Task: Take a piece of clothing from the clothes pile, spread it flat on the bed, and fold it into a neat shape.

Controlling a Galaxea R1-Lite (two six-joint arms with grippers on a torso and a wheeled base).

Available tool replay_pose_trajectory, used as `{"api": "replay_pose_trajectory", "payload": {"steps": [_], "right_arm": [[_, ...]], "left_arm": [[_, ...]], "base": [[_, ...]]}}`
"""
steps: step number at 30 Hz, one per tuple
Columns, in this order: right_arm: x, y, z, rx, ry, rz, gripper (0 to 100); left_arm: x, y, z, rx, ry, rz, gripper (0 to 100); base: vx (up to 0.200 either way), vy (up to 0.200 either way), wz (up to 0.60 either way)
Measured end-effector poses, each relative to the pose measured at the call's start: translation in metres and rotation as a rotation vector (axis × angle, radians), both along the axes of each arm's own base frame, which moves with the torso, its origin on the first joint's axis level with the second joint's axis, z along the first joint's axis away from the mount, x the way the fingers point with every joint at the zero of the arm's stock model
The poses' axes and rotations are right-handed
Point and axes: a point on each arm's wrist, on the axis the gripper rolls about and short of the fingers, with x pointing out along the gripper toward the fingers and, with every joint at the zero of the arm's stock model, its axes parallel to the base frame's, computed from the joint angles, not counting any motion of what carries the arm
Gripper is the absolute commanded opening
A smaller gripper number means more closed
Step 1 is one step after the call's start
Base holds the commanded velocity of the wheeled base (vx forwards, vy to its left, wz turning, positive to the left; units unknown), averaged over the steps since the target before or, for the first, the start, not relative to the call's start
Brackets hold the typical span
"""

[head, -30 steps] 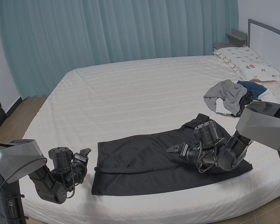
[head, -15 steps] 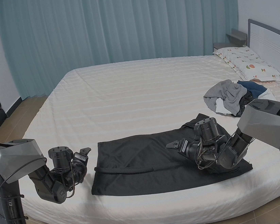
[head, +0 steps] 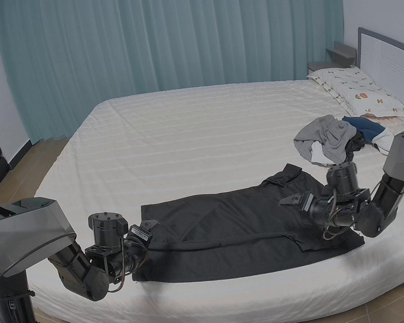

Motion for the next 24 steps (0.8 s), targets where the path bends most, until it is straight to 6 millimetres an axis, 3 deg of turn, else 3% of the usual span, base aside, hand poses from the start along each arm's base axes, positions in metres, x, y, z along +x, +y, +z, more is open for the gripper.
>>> {"api": "replay_pose_trajectory", "payload": {"steps": [5,11,24], "right_arm": [[-0.010,-0.034,0.006,0.043,-0.071,-0.072,100],[-0.022,-0.057,0.002,0.091,-0.106,-0.099,100],[-0.026,-0.065,-0.014,0.089,-0.051,-0.117,100]], "left_arm": [[-0.003,-0.011,0.001,0.017,0.025,-0.034,100],[-0.003,-0.016,-0.002,0.053,0.048,-0.059,100],[0.020,-0.028,0.000,0.174,0.128,-0.116,100]], "base": [[0.000,0.000,0.00],[0.000,0.000,0.00],[0.000,0.000,0.00]]}}
